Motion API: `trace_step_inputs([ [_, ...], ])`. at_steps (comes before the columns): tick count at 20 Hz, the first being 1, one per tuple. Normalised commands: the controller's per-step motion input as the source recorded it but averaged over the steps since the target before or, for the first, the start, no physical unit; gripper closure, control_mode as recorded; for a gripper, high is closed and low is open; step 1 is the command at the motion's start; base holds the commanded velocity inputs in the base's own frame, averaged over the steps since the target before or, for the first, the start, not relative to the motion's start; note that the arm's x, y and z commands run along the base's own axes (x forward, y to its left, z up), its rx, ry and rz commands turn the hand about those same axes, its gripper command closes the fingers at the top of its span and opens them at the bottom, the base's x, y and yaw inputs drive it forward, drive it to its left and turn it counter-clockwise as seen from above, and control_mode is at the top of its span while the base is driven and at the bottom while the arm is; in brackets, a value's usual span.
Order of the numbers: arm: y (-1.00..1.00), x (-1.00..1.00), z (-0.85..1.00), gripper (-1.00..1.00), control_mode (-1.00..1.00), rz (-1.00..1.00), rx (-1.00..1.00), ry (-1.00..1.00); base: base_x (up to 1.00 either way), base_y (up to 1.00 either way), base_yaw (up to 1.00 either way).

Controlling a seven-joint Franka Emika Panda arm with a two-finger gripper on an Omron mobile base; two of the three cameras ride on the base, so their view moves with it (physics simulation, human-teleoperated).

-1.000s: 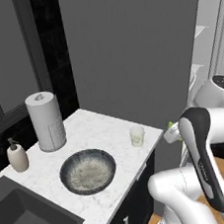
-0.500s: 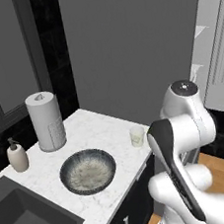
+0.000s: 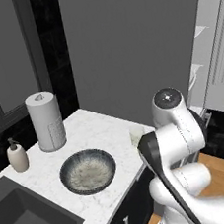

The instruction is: Grab a lemon wedge from the fridge and one ice cube from the ice bowl, and put them in the glass of lemonade.

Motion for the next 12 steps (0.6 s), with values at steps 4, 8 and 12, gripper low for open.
trace_step_inputs([
  [4, -0.55, 0.01, 0.11, 1.0, -1.0, 0.47, -0.12, -0.02, 0.0, 0.0, 0.0],
  [8, -0.46, 0.0, 0.13, 1.0, -1.0, 0.52, -0.09, -0.04, 0.0, 0.0, 0.0],
  [12, 0.01, 0.0, 0.18, 1.0, -1.0, 0.42, -0.18, -0.01, 0.0, 0.0, 0.0],
])
